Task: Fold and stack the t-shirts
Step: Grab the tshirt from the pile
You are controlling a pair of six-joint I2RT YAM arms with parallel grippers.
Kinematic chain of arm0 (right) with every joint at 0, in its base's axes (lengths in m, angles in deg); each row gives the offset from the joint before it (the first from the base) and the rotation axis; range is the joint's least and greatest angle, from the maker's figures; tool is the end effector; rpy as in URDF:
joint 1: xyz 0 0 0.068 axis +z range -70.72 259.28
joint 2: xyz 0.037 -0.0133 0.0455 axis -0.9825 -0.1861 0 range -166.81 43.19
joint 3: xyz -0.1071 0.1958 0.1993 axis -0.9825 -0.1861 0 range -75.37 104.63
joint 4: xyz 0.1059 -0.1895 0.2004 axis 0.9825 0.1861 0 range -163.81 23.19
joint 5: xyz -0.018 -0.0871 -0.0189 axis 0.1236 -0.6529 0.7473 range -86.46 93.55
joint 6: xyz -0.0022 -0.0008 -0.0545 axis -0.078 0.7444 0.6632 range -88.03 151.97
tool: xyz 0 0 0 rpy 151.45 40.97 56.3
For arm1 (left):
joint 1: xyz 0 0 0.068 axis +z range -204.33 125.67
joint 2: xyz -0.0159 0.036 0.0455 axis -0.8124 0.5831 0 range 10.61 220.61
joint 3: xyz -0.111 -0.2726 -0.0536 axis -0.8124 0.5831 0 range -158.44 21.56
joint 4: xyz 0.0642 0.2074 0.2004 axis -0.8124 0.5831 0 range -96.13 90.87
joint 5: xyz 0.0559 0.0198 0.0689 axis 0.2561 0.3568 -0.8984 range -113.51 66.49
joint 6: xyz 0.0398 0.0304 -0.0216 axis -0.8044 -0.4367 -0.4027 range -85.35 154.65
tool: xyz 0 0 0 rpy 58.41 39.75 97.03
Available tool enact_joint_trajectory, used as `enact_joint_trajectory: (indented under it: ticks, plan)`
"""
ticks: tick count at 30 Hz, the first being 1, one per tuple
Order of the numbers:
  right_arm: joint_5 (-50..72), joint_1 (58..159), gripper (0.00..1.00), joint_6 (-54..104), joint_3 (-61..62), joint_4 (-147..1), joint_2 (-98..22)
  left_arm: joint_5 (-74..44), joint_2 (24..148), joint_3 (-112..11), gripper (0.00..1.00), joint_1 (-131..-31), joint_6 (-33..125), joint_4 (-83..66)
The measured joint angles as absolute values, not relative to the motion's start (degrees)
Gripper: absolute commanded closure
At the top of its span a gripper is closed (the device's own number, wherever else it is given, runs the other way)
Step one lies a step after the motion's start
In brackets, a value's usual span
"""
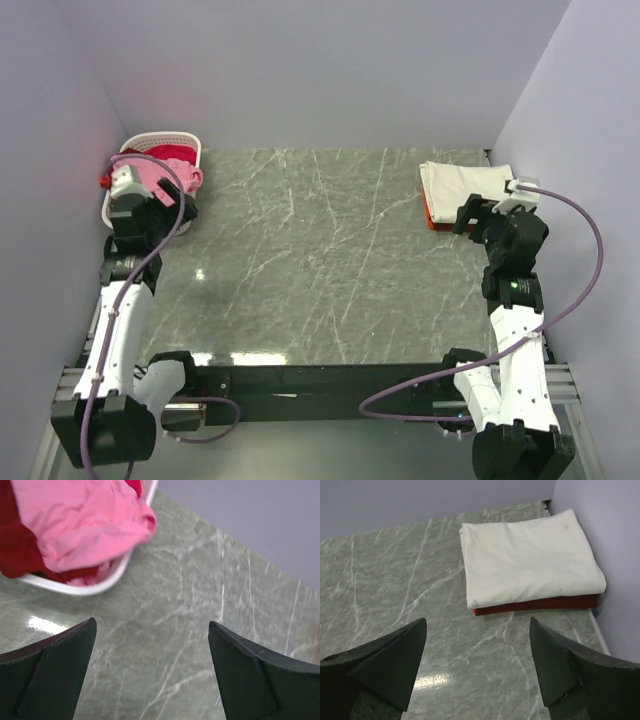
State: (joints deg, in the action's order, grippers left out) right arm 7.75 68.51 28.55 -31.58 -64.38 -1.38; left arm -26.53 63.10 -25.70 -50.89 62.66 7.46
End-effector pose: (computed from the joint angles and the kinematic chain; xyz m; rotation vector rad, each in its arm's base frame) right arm 0.1999 -0.0354 0.3544 0.1627 1.7413 -0.0295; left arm 0.2321 0.0159 0.3430 -0.5511 1.8244 -0.2410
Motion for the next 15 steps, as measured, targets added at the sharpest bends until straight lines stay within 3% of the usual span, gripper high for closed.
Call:
enact_joint_trajectory:
  ticks: [8,15]
  plan:
    - [24.7,68.5,0.08,41.7,-31.1,-56.2,-1.1,-19.1,72.4,-33.1,0.01,-39.3,68.5,5.4]
    - [37.2,68.5,0.08,51.5,-31.0,-48.6,-1.3,-16.4,80.2,-37.9,0.01,-35.7,70.5,4.2]
